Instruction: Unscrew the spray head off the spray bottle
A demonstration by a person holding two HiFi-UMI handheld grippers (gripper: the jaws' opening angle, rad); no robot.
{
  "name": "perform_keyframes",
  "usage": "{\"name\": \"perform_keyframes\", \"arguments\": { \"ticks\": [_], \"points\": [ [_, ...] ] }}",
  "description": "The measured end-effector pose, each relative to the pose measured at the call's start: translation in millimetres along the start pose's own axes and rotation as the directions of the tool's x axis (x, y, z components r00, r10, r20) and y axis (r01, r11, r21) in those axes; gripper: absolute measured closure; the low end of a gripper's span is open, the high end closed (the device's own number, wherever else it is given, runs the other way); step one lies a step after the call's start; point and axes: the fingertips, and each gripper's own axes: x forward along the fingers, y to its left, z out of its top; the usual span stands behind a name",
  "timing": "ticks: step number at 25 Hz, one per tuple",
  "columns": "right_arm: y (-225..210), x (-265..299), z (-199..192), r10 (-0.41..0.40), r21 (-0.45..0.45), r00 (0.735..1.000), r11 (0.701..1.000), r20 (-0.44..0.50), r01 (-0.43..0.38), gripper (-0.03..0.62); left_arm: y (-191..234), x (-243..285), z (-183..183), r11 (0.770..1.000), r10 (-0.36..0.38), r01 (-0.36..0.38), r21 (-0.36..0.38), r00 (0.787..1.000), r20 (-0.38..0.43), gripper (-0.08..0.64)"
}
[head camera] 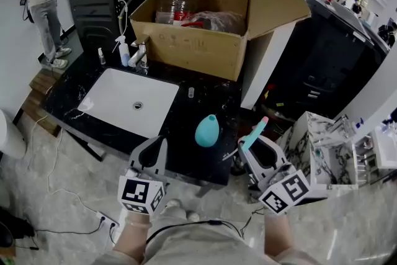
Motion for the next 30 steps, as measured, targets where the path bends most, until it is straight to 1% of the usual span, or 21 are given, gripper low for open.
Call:
{"name": "perform_keyframes", "arguments": {
  "ticks": [12, 17, 21, 30],
  "points": [
    [8, -5, -8, 0.016, 0.017, 1.000, 1.000, -0.004, -0.016, 0.460, 1, -15, -2, 0.999, 0.034, -0.034, -0.009, 0.999, 0.016, 0.555],
    [11, -7, -10, 0.021, 0.018, 1.000, 1.000, -0.009, -0.020, 0.459, -1, -16, -2, 0.999, 0.032, -0.032, -0.017, 0.999, 0.021, 0.555],
    [12, -8, -12, 0.022, 0.016, 1.000, 1.000, -0.015, -0.021, 0.459, -2, -16, -1, 0.998, 0.029, -0.028, -0.051, 0.999, 0.027, 0.555],
    [9, -8, -14, 0.008, 0.021, 1.000, 1.000, -0.024, -0.008, 0.459, 0, -19, 2, 0.998, 0.036, -0.034, -0.052, 0.999, 0.031, 0.555]
  ]
}}
